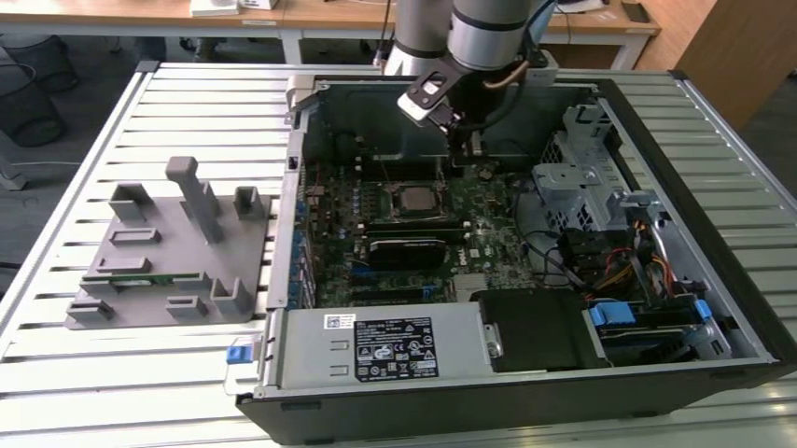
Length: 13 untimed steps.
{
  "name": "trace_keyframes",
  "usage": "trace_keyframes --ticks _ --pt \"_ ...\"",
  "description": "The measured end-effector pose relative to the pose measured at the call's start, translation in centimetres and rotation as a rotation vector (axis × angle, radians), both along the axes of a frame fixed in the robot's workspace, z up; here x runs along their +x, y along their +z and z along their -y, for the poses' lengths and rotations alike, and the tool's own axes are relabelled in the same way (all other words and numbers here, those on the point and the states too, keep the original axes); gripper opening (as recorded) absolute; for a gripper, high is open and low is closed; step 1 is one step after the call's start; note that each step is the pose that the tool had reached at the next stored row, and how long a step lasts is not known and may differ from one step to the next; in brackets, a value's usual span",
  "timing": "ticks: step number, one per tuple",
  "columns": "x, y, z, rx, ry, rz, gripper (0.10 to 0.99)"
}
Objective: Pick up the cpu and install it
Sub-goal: 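Close the cpu cover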
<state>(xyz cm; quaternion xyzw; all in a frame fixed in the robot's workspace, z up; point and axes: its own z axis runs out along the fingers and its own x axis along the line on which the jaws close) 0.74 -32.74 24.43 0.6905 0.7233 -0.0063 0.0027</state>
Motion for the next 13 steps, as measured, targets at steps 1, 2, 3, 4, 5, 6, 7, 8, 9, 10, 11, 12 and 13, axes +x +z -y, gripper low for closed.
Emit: trace_keyframes --ticks 1,2,3,4,5,6,7,8,9,10,11,12,13 --pt "-0.09 -0.05 0.0 0.0 0.0 0.0 0.106" --pt "-0.21 -0.11 0.0 0.0 0.0 -0.0001 0.106" --pt "-0.36 -0.2 0.0 0.0 0.0 -0.0001 0.106" --pt "-0.6 -0.3 0.0 0.0 0.0 -0.0001 0.106" --pt "-0.92 -0.39 0.0 0.0 0.0 -0.0002 0.106" --pt "-1.28 -0.49 0.0 0.0 0.0 -0.0001 0.106" --pt "-1.67 -0.59 0.0 0.0 0.0 -0.0001 0.106" --pt "-2.11 -0.68 0.0 0.0 0.0 -0.0001 0.106" --pt "-2.54 -0.76 0.0 0.0 0.0 -0.0001 0.106" --pt "-2.92 -0.83 0.0 0.0 0.0 -0.0001 0.106" --pt "-3.31 -0.9 0.0 0.0 0.0 -0.0001 0.106" --pt "-3.72 -0.95 0.01 0.0 0.0 -0.0002 0.106" --pt "-4.07 -1.0 0.01 0.0 0.0 -0.0002 0.106"
